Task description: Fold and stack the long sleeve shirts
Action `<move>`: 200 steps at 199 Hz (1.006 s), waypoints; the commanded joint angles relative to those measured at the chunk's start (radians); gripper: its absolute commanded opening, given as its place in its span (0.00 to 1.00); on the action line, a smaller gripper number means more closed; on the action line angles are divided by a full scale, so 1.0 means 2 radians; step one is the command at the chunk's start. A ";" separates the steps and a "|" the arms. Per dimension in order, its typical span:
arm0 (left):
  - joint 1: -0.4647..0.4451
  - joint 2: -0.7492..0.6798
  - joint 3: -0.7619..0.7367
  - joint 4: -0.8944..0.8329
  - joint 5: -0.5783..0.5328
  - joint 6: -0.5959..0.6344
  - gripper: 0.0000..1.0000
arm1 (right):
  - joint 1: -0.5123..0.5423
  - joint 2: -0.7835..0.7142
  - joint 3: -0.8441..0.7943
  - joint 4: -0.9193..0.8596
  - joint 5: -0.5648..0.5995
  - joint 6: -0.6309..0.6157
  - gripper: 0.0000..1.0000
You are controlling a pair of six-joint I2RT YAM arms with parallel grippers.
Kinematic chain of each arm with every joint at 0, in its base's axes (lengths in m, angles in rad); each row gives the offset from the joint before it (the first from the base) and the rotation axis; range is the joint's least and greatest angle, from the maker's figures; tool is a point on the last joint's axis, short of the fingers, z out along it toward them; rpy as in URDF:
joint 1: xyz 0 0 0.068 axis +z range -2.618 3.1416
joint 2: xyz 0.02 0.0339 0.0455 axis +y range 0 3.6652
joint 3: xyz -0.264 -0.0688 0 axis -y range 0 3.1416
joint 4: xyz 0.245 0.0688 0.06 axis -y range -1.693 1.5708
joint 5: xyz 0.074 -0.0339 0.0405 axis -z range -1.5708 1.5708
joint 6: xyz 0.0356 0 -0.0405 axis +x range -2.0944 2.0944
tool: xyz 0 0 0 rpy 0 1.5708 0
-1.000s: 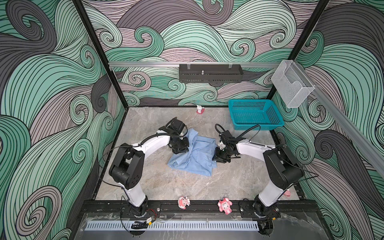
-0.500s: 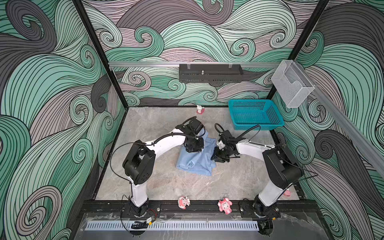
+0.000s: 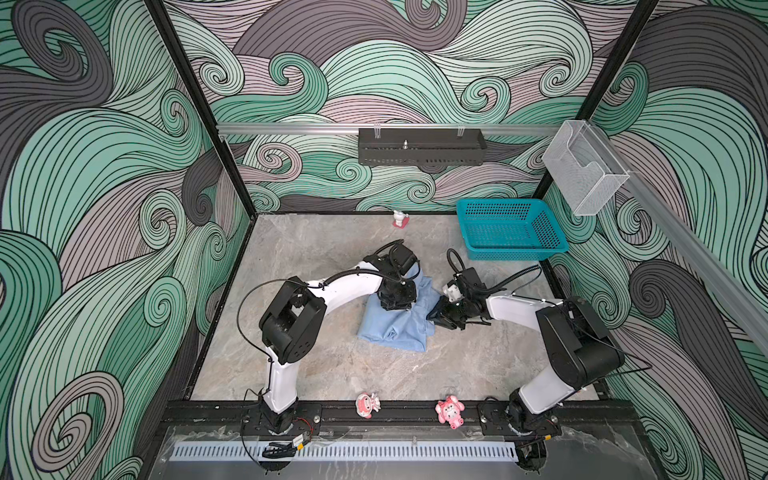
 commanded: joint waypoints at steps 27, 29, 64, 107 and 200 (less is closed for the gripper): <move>-0.021 0.024 0.045 0.022 0.011 -0.021 0.00 | -0.005 0.001 -0.008 0.029 -0.018 0.007 0.18; -0.022 0.025 0.045 0.024 0.011 -0.021 0.00 | -0.005 0.001 -0.008 0.030 -0.019 0.007 0.18; -0.029 0.047 0.066 0.021 0.011 -0.019 0.00 | -0.007 0.001 -0.011 0.029 -0.020 0.005 0.18; -0.032 0.072 0.077 0.022 0.016 -0.017 0.00 | -0.010 -0.001 -0.011 0.028 -0.023 0.005 0.18; -0.030 0.069 0.090 0.021 0.017 -0.011 0.33 | -0.025 -0.073 0.011 -0.072 0.021 -0.029 0.33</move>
